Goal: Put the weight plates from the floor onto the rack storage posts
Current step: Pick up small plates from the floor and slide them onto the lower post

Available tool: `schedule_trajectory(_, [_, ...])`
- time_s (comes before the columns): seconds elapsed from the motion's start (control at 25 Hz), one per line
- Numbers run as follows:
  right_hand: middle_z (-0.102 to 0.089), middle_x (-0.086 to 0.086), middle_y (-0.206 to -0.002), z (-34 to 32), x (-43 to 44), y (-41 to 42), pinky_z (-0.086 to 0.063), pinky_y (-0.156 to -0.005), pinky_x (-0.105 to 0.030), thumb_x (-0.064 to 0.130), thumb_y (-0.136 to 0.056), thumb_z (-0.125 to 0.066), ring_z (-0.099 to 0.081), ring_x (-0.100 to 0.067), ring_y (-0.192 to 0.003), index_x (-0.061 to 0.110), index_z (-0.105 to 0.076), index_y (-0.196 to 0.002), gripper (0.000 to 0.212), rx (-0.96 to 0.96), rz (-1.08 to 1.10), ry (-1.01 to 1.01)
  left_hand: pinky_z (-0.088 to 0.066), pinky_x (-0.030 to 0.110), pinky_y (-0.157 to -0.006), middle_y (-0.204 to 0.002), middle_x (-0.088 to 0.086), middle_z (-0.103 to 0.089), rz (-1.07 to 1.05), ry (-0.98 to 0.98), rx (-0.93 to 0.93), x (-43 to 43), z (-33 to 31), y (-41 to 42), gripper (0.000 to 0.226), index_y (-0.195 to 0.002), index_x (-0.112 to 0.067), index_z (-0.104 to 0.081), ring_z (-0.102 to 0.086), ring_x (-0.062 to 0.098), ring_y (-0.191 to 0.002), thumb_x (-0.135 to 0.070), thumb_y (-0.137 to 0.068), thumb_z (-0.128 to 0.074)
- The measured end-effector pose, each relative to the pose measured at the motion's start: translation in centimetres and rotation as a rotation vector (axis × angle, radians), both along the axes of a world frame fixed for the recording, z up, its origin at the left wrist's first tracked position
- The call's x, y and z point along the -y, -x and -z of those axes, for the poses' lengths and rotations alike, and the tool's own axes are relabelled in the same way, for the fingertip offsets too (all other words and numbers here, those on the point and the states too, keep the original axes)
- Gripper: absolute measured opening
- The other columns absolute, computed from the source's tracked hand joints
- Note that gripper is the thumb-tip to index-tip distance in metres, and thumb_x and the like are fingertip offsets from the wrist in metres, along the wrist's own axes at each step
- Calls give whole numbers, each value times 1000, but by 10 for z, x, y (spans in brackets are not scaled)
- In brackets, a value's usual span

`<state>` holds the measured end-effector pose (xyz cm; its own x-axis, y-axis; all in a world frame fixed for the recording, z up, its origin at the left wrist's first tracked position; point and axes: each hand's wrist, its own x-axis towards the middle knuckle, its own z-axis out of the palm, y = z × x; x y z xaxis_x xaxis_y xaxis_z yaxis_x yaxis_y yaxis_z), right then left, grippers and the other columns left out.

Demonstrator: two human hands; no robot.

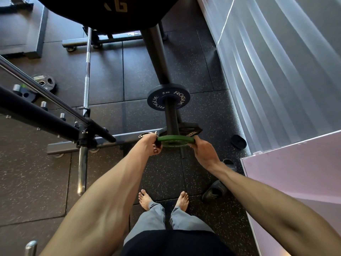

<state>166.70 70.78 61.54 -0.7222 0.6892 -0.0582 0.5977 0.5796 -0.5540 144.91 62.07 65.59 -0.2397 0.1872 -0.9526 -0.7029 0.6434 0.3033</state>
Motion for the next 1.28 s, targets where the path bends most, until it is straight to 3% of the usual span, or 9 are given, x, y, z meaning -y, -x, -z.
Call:
schedule_trajectory(0.24, [-72, -12, -86, -23, -40, 43, -53, -62, -40, 18, -101, -51, -70, -33, -77, 13, -57, -106, 9, 111, 45, -65, -51, 31, -52, -90, 15, -57, -194, -131, -163, -30, -12, 12, 15, -110, -7, -48, -57, 21, -71, -17, -101, -43])
schedule_trajectory(0.36, [-71, -11, -82, -32, -61, 70, -56, -63, -43, 15, -100, -48, -69, -33, -75, 16, -55, -100, 7, 144, 78, -67, -52, 27, -45, -90, 14, -60, -190, -241, -282, -49, -24, 25, 9, -102, -8, -53, -61, 23, -67, -15, -98, -49])
schedule_trajectory(0.56, [-71, -11, -87, -44, -89, 105, -56, -70, -44, 3, -98, -39, -68, -32, -80, 16, -58, -110, 26, 174, 98, -110, -56, 38, -68, -90, 11, -59, -142, -383, -359, -69, -36, 42, 15, -85, -13, -54, -62, 26, -72, -15, -100, -53])
schedule_trajectory(0.68, [-71, -11, -89, -42, -97, 111, -56, -70, -43, 5, -99, -41, -69, -33, -82, 17, -56, -112, 24, 184, 107, -113, -57, 43, -78, -100, 15, -60, -96, -415, -350, -65, -35, 44, 9, -101, -9, -56, -66, 34, -87, -17, -101, -52])
schedule_trajectory(0.76, [-71, -11, -89, -37, -95, 111, -53, -66, -40, 13, -101, -45, -69, -32, -82, 17, -52, -115, 16, 154, 116, -100, -59, 43, -78, -106, 14, -60, -77, -420, -391, -60, -32, 42, 17, -116, -11, -54, -66, 35, -96, -21, -101, -51])
schedule_trajectory(0.88, [-68, -12, -91, -30, -84, 100, -49, -66, -41, 31, -103, -45, -65, -32, -80, 11, -42, -124, 29, 115, 194, 17, -60, 44, -77, -109, 15, -62, -48, -330, -474, -47, -19, 36, 27, -126, -10, -48, -70, 34, -92, -22, -102, -48])
schedule_trajectory(1.0, [-68, -18, -108, -14, -57, 77, -54, -82, -47, 34, -101, -45, -65, -37, -98, 8, -47, -126, 36, 307, 242, 151, -58, 44, -74, -104, 17, -63, 79, -173, -495, -15, -5, 21, 28, -126, -8, -51, -68, 28, -77, -21, -101, -48])
schedule_trajectory(1.16, [-65, -13, -121, 20, -5, 57, -52, -90, -40, 34, -99, -45, -63, -33, -110, 9, -58, -119, 34, 607, 36, 333, -58, 43, -76, -85, 10, -65, 325, -42, -581, 54, 17, 11, 22, -108, -8, -60, -67, 26, -74, -23, -96, -48])
schedule_trajectory(1.28, [-64, -14, -123, 33, 47, 63, -51, -91, -38, 35, -98, -49, -63, -31, -111, 9, -60, -120, 36, 707, -117, 407, -56, 39, -82, -91, 5, -70, 578, 42, -640, 120, 31, 13, 21, -100, -16, -62, -67, 22, -83, -29, -92, -49])
